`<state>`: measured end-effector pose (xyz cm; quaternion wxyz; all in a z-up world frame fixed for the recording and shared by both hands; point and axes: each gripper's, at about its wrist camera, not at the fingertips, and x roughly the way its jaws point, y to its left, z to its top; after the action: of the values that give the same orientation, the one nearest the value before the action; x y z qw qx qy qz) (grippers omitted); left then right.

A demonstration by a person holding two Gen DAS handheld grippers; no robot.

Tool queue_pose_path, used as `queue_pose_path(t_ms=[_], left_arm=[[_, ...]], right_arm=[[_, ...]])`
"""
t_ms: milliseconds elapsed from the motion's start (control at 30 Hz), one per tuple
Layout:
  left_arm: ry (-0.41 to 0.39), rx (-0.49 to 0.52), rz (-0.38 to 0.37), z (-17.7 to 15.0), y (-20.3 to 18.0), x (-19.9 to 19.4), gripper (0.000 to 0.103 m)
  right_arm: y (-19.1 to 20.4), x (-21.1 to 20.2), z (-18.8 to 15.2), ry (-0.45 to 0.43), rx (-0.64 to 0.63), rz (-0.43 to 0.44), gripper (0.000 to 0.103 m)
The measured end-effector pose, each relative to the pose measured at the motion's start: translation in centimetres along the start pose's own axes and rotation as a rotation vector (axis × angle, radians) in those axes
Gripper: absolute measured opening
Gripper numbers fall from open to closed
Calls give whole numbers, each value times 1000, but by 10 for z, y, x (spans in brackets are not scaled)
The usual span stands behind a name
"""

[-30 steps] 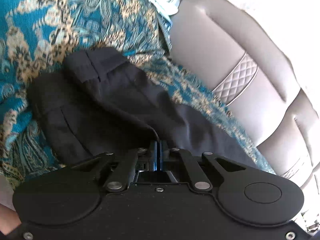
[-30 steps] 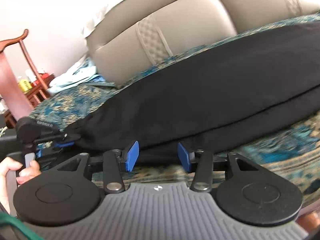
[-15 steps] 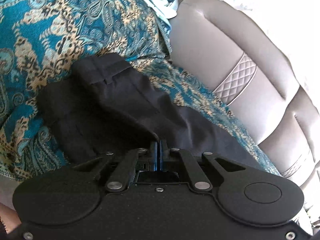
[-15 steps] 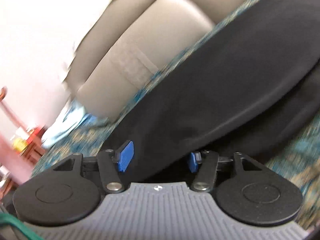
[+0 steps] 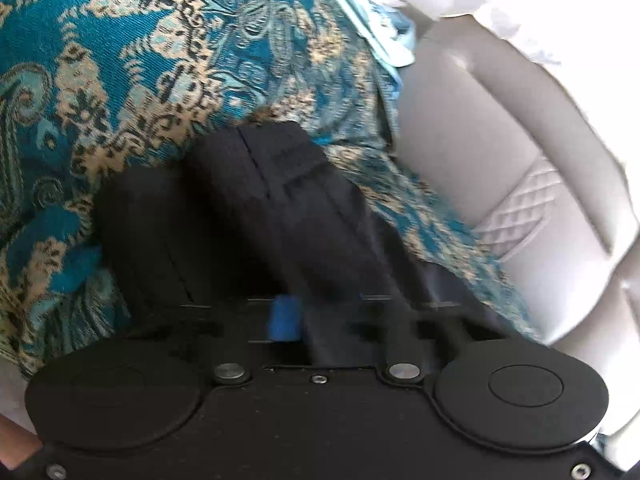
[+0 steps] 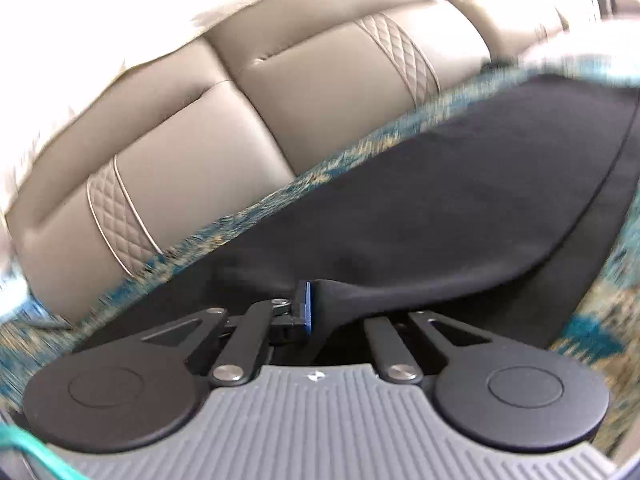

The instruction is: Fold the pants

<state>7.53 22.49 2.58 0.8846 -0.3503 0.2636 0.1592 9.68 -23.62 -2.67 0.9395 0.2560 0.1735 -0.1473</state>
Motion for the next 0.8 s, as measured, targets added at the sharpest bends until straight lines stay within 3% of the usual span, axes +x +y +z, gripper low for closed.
queue_pose_path(t_ms=[67, 200, 367, 433, 567, 800], left_arm=[[-50, -1, 10, -2, -2, -11, 3], [-140, 136, 67, -11, -12, -37, 2], [-82, 160, 134, -20, -3, -34, 3], [-61, 149, 157, -22, 2, -31, 3], [-61, 163, 173, -23, 3, -29, 3], [-59, 192, 193, -23, 0, -24, 5]], right_arm=[[1, -11, 0, -36, -75, -24, 8], [1, -33, -8, -66, -164, -41, 8], [-13, -37, -23, -44, -216, -61, 11], [-20, -39, -20, -75, -226, -90, 25], [-51, -21, 5, -104, -166, -172, 28], [-137, 17, 75, -153, -28, -444, 27]])
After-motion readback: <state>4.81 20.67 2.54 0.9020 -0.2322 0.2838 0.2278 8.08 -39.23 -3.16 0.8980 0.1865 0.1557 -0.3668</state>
